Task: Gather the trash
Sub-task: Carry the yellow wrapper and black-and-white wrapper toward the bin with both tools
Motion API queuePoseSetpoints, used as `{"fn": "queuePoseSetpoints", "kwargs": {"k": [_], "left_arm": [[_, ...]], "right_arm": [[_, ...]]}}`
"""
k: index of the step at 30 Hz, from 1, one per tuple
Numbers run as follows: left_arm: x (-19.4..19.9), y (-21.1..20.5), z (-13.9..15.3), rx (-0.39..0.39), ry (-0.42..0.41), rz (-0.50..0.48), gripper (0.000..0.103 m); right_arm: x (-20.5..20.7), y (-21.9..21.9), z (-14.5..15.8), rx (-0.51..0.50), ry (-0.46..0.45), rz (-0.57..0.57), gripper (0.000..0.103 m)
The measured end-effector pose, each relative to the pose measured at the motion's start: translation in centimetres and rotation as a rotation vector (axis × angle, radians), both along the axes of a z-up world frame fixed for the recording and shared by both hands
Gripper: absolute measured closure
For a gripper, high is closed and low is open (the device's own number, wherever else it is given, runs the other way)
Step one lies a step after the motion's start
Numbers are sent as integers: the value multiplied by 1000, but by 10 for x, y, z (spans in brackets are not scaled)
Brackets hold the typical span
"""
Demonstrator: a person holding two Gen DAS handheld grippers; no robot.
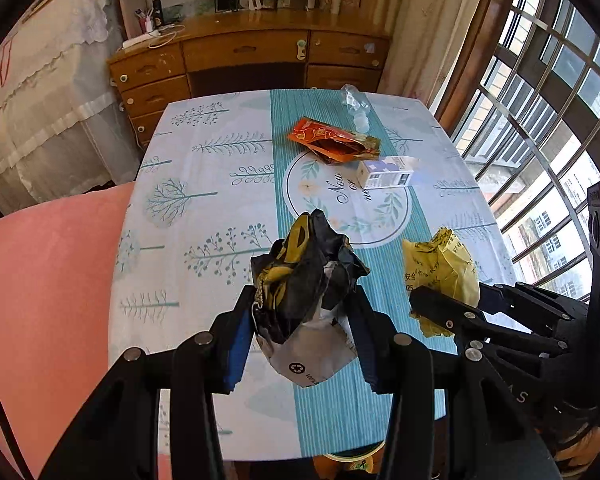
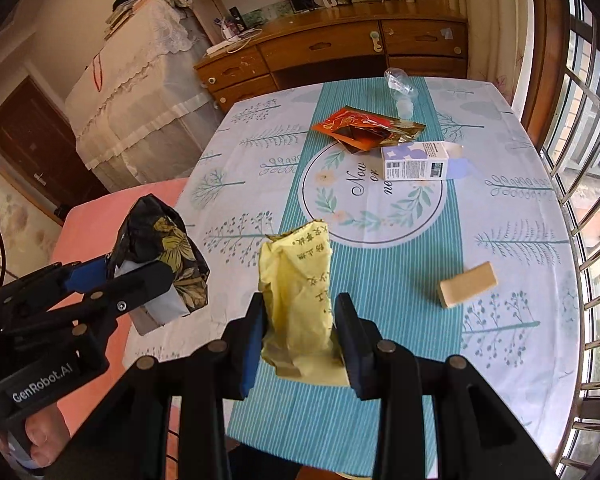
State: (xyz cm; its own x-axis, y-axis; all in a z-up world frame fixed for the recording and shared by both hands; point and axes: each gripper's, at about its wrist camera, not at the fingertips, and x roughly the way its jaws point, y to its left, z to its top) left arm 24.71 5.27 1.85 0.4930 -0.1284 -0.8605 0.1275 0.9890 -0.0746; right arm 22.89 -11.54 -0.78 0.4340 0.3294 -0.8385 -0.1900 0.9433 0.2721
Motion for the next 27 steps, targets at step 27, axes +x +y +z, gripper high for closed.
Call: {"fn": "queuePoseSetpoints", "kwargs": {"k": [27], "left_arm": [[-250, -89, -33, 47, 105, 13, 59]], "right_arm": [[-234, -81, -64, 24, 195, 46, 68]]}}
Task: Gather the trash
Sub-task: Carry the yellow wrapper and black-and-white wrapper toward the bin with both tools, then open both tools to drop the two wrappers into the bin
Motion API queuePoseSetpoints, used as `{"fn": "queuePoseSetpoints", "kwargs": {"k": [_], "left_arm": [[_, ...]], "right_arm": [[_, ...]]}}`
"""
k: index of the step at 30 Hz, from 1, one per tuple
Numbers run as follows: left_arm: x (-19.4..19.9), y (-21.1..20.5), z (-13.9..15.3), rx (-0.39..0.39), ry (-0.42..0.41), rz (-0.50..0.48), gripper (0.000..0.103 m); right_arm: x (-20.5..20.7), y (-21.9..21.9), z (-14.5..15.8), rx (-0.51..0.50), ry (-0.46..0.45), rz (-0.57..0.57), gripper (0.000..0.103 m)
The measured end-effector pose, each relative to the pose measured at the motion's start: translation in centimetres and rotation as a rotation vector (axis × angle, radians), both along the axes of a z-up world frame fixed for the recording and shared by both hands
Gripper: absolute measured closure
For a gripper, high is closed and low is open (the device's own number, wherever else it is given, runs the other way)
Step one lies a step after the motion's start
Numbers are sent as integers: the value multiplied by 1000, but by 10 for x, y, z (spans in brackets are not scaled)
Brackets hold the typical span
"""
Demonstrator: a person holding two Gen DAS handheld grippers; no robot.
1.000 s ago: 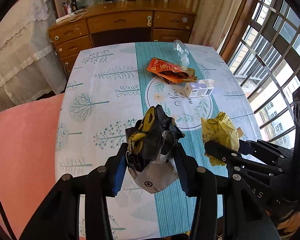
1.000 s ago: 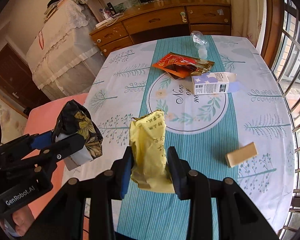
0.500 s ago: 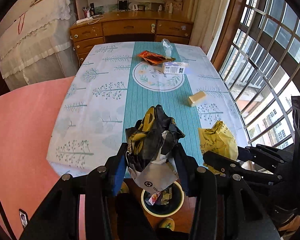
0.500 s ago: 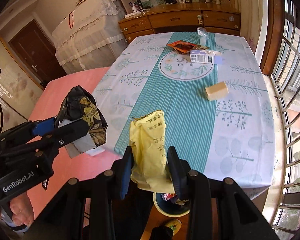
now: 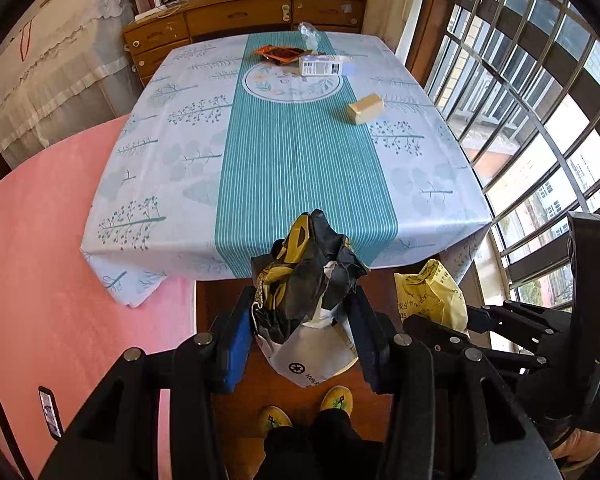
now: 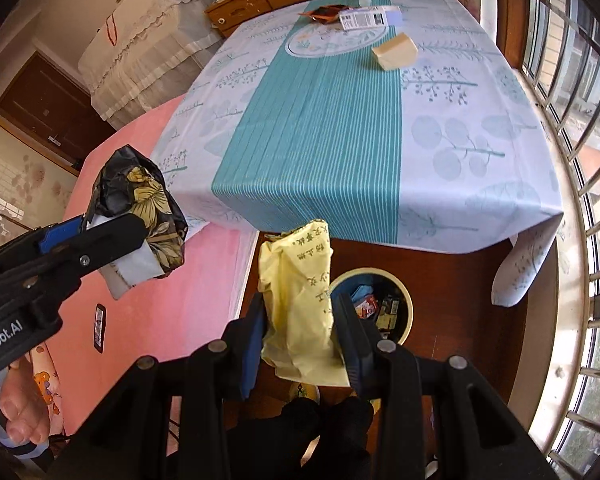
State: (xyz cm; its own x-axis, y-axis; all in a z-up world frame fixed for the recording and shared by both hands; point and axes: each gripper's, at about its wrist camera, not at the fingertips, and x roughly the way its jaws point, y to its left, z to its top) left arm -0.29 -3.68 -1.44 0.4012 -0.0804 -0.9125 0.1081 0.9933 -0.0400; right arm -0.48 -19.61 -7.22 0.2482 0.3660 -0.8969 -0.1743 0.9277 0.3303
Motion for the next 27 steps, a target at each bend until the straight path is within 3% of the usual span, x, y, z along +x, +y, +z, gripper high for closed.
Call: {"fn": "queuePoseSetpoints", "kwargs": {"k": [9, 24, 27], "left_arm": [[-10, -2, -88, -7, 144, -45, 59], [14, 2, -310, -61, 319, -74, 57], [19, 3, -344, -58, 340, -72, 50]], "right_arm": [[-12, -3, -85, -28, 131, -125, 68], [-2, -12, -284, -73, 254, -279, 65], [1, -15, -317, -68, 267, -299, 62]]}}
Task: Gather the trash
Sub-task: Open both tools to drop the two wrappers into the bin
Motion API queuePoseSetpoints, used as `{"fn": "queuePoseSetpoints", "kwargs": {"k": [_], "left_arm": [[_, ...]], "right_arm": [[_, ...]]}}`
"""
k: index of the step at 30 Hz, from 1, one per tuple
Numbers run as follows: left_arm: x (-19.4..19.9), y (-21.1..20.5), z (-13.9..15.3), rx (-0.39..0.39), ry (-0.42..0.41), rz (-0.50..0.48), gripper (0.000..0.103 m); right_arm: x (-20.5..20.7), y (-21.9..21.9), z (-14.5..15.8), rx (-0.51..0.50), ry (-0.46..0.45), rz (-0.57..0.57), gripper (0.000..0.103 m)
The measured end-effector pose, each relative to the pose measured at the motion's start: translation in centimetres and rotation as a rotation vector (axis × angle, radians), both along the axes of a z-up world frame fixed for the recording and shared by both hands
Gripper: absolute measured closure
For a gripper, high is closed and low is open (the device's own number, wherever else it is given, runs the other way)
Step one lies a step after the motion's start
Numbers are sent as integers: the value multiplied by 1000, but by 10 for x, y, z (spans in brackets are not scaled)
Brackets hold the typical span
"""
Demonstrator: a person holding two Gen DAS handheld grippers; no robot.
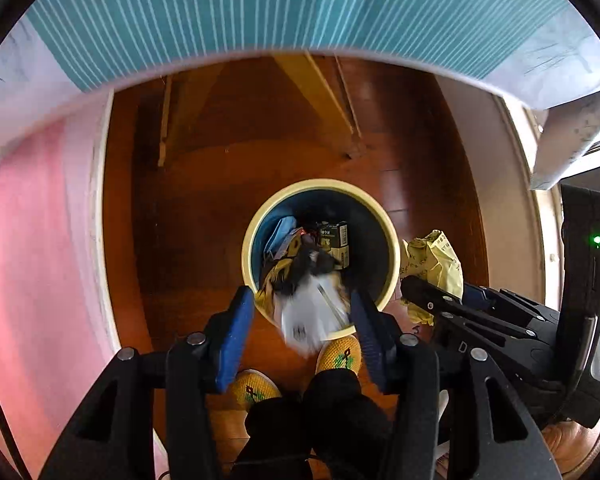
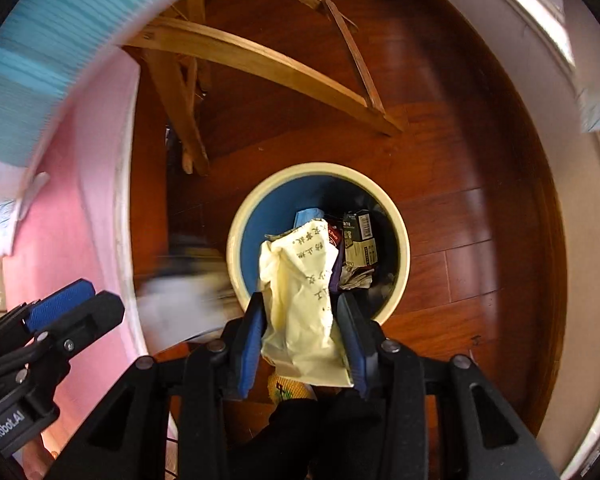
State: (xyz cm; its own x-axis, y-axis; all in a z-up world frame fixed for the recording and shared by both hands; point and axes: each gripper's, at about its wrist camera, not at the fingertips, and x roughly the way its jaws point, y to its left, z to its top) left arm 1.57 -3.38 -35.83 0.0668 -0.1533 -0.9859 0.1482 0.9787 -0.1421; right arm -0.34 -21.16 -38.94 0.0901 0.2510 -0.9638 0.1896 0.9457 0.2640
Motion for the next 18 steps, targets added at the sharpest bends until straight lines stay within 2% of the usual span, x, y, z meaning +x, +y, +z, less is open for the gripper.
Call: {"fn": "queuePoseSetpoints", "kwargs": {"k": [4, 5, 12, 18], "left_arm": [[4, 5, -31, 20, 5, 15, 16], [4, 6, -35, 25, 4, 18, 13], [4, 17, -38, 57, -17, 43, 13], [3, 21, -6, 88, -70, 53, 13]], "right_arm": [[2, 0, -29, -25, 11, 0, 46], [2, -2, -34, -29, 12, 0, 45], [3, 4, -32, -38, 21, -10, 45], [0, 7, -14, -55, 11, -2, 45]]}}
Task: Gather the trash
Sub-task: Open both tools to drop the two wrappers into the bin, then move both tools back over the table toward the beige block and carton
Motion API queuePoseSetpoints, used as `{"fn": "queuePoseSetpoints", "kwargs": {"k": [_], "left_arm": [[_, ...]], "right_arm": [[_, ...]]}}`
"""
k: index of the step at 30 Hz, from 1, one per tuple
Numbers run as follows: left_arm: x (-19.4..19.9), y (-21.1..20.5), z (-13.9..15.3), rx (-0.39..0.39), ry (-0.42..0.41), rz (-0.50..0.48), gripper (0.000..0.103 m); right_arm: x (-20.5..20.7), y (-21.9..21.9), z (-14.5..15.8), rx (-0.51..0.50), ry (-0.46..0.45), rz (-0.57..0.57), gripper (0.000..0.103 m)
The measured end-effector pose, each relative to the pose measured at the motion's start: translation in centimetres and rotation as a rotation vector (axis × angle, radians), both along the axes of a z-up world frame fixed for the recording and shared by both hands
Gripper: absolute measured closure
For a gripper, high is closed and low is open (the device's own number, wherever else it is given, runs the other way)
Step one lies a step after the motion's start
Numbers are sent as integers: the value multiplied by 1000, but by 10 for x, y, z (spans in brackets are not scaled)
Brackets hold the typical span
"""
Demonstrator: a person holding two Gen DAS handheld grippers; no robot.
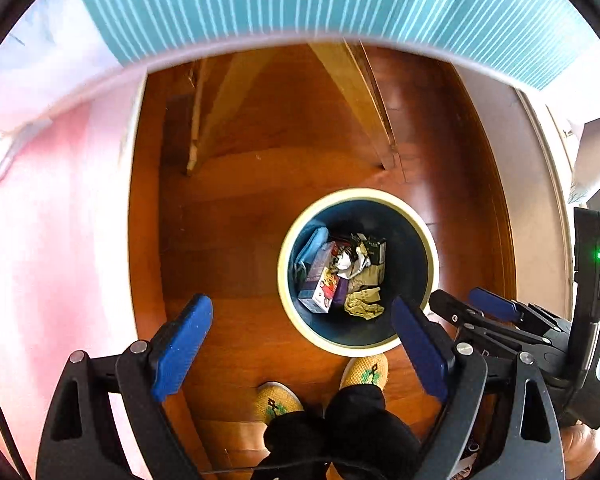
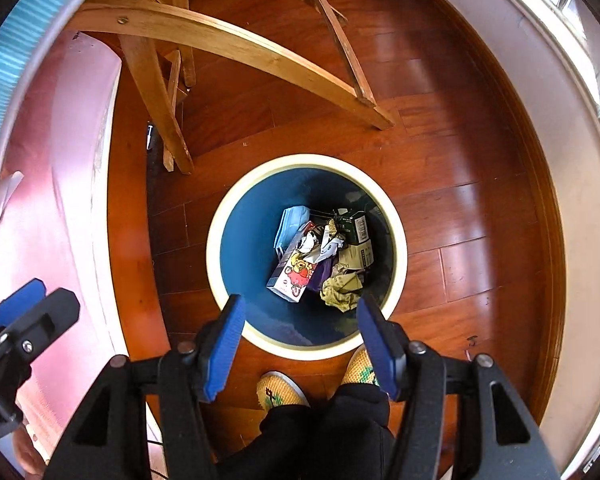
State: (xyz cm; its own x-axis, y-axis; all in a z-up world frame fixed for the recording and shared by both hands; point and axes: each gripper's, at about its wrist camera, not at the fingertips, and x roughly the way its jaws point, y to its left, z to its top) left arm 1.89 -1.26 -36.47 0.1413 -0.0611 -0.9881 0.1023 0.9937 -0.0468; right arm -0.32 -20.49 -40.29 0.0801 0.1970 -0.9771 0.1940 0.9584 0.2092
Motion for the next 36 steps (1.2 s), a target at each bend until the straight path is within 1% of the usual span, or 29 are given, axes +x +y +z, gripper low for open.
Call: {"fn": "queuePoseSetpoints", "kwargs": {"k": [2, 5, 8, 14, 18, 21, 24, 28, 33, 36], "left_arm": [[0, 2, 15, 5, -14, 8, 13], [-4, 3, 44, 7, -34, 12, 13], [-6, 4, 77, 18, -57, -2, 13], [-15, 3, 157, 4, -103, -45, 13], [-16, 7, 209, 10, -120, -29, 13], [-17, 15, 247, 22, -161, 16, 13], [-17, 21, 286, 42, -221, 44, 13], [-17, 23, 332, 62, -306, 58, 13], [-15, 23, 378, 68, -365, 89, 14], [-13, 23, 401, 70, -404, 98, 19]], "right_arm": [[0, 3, 12, -6, -5, 0, 45], [-1, 5, 37, -3, -17, -1, 45], [-4, 7, 70, -1, -34, -3, 45], [-9, 7, 151, 20, -77, -6, 45], [-11, 11, 205, 27, -120, 24, 45], [-11, 14, 245, 34, -165, 53, 45], [-9, 15, 281, 28, -214, 86, 45], [-3, 15, 320, 40, -267, 106, 45], [7, 11, 366, 71, -344, 123, 45], [14, 8, 388, 76, -400, 152, 45]]}}
